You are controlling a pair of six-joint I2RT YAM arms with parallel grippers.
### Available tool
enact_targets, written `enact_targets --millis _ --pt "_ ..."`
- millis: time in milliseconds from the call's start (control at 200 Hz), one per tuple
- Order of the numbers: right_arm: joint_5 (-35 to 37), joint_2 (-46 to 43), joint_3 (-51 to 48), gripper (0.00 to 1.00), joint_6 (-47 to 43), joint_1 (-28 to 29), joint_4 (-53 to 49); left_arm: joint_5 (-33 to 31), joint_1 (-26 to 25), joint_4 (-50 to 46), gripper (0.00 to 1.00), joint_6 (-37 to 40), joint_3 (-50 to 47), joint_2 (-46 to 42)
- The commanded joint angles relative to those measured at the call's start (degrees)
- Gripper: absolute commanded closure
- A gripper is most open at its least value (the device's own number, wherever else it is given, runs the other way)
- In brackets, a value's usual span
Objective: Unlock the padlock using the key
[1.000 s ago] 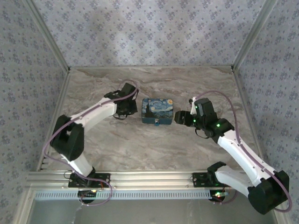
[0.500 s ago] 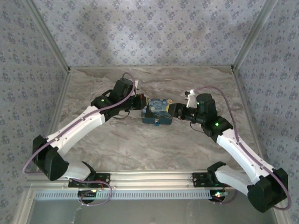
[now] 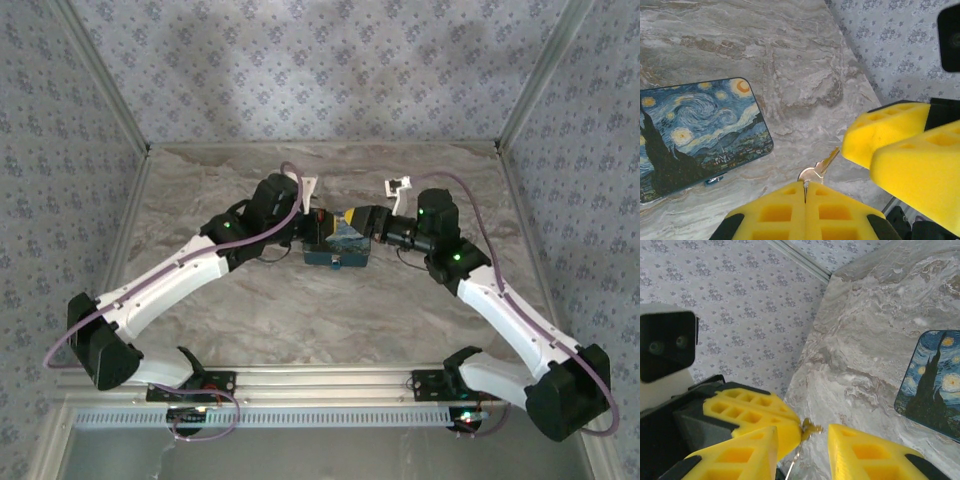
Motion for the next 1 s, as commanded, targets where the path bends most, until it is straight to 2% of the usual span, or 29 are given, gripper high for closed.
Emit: enact_targets --millis 0,145,390,490,560,575,630,720,785,840,999 --pt "-1.1 0.9 2.0 0.68 1.1 0.4 1.0 0.6 -0.9 2.2 1.00 1.3 2.0 -1.4" --pt "-1.2 1.8 2.2 0.71 1.6 0.4 1.4 0.6 -1.4 2.7 1.00 1.3 2.0 -1.5" --pt "-1.2 2.2 3.0 0.82 1.3 0.4 1.4 0.6 -1.9 2.9 1.00 1.7 2.1 -1.7" --pt "-1.9 2.6 3.4 0.96 0.9 0.4 1.4 0.6 -2.0 2.9 1.00 1.7 1.9 -1.8" --pt "-2.2 2.7 3.9 0.97 0.4 0.3 0.7 0.5 -1.9 2.9 1.00 1.6 1.6 -1.9" --pt "-2.3 2.7 4.0 0.97 0.2 0.3 0.6 0.4 -1.9 2.8 0.97 1.7 1.6 -2.0" --pt "-2.7 2.7 4.8 0.98 -1.1 -0.1 -0.7 0.1 -1.9 2.6 0.77 1.6 1.5 -2.3" --pt "-4.9 3.1 7.3 0.98 -4.3 -1.4 -5.2 -0.1 -1.9 2.3 0.62 2.1 1.0 -3.6" --pt "-8.0 3.7 9.1 0.98 -6.2 -2.9 -8.2 0.2 -1.4 2.1 0.56 2.6 0.5 -4.9" --pt "-10.3 4.3 10.7 0.99 -8.0 -4.1 -11.3 1.7 -0.5 2.2 0.55 2.8 -0.1 -6.3" --pt "-18.7 5.9 13.6 1.00 -10.8 -7.0 -16.3 10.4 3.3 4.8 0.51 2.8 -2.2 -10.0"
